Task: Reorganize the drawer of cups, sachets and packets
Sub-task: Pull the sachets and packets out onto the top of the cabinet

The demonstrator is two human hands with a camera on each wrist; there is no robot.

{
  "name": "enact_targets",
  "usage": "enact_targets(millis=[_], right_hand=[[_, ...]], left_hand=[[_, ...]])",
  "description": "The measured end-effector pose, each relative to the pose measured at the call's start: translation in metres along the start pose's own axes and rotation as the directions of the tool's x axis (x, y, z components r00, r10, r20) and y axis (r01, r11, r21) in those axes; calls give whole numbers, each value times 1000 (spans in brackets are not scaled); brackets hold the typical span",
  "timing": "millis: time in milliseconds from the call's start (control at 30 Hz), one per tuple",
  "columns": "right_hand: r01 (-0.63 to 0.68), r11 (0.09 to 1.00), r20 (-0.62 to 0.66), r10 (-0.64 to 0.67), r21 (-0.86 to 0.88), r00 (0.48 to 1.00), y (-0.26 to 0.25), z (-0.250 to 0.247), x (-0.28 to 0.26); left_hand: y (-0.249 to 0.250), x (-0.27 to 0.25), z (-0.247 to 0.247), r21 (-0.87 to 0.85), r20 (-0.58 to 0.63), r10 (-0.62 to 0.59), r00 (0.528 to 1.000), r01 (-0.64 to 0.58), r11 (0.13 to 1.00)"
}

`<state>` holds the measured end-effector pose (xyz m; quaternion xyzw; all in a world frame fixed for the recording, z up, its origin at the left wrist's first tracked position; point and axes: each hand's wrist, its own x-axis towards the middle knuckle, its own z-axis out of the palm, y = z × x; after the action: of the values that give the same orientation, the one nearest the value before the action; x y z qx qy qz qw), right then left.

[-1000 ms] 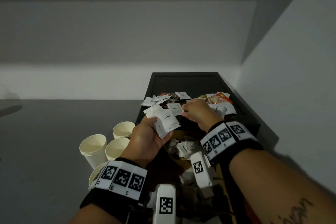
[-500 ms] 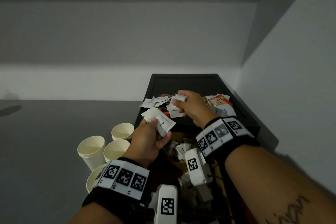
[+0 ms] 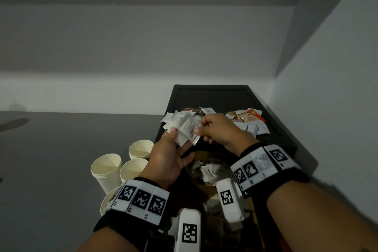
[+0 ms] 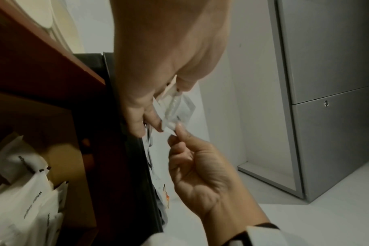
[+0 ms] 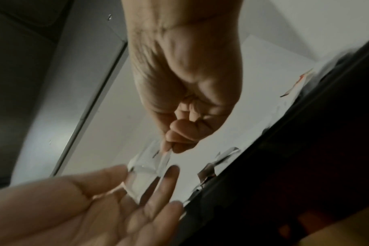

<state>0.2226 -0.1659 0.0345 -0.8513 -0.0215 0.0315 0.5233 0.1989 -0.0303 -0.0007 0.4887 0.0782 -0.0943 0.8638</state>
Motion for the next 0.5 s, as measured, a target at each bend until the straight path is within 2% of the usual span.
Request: enact_targets(millis=[100,200,333,433,500], right_hand=[[-25,983,-135,50,184,990,-4,-8,6],[-62,957,-120,100,284,988,-7,-8,11],[-51,990,-104,65,131,992,-7,-3,9],[-24,999,46,23,30,999,-8,4,-4],[-9,1000,100,10,-7,995,-4,8,-10]], left_hand=[[3,0,-4,-34,-74,-6,997,3,999],[4,-1,-7,-5,-128,0,992,-1,1000],[3,-1,-9,126,-94,45,995,-33,992],[3,-1,-11,230,-61,96,994,-80,970],[4,-6,-10,273,-38,105,994,-91,958]])
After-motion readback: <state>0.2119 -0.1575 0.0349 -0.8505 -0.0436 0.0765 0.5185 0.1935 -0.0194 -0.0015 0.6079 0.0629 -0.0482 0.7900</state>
